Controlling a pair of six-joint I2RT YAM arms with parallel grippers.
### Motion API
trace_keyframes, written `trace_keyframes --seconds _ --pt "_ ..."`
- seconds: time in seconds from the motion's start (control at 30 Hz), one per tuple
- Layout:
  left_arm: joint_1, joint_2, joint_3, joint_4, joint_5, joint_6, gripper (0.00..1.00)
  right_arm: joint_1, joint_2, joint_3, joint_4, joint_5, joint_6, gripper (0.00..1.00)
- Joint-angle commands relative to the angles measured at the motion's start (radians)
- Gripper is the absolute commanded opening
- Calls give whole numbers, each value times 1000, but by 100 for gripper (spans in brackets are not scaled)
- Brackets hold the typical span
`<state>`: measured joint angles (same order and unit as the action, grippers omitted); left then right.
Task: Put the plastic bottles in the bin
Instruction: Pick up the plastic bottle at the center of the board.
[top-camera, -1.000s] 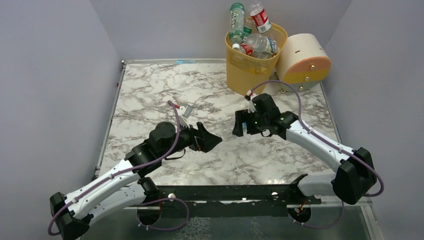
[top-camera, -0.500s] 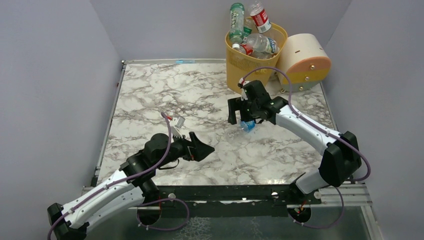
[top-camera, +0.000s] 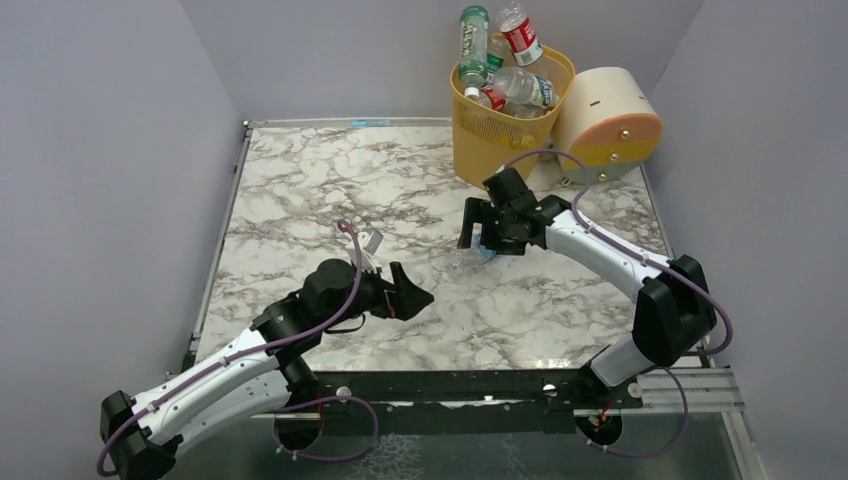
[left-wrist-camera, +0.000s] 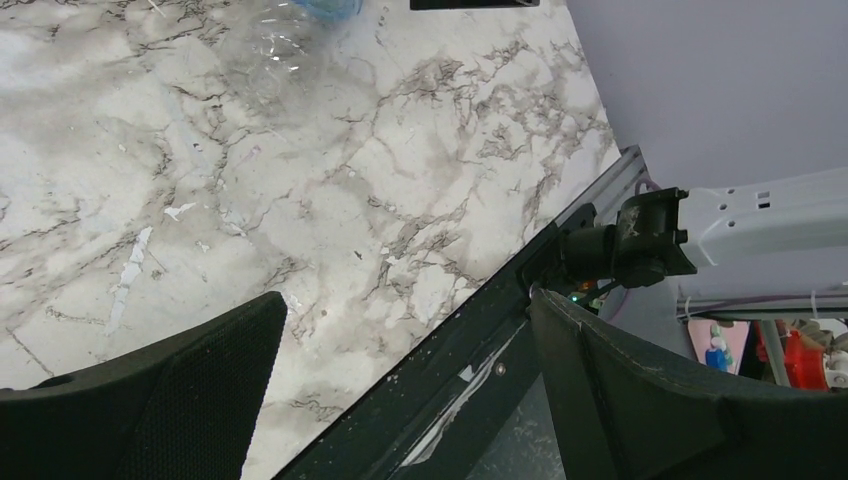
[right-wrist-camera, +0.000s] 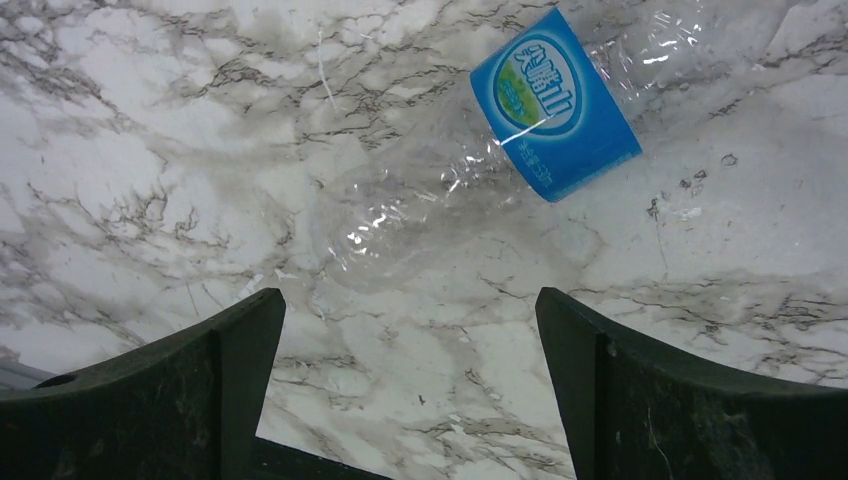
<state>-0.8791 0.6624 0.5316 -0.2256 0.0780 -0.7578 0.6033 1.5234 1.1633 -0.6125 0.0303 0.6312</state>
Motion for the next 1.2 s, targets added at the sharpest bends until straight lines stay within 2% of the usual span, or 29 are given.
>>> trace_keyframes --seconds 0.0,0.27,0.67,0.8,1.07,1.17 --pt "-3 -6 31 23 -14 25 99 -27 67 22 -30 -23 149 99" --pt "-2 -49 26 12 -21 14 99 -135 95 -74 73 -104 259 99" --pt "-2 -79 35 -20 -36 25 99 -142 276 -25 135 -145 226 100" --pt "-3 -74 37 -20 -36 25 99 -142 251 -58 168 -140 210 89" --pt "-2 -52 38 -3 -33 26 99 -142 106 -85 148 -71 153 60" --pt "-2 -35 39 10 -25 27 99 -142 67 -81 132 -62 140 58"
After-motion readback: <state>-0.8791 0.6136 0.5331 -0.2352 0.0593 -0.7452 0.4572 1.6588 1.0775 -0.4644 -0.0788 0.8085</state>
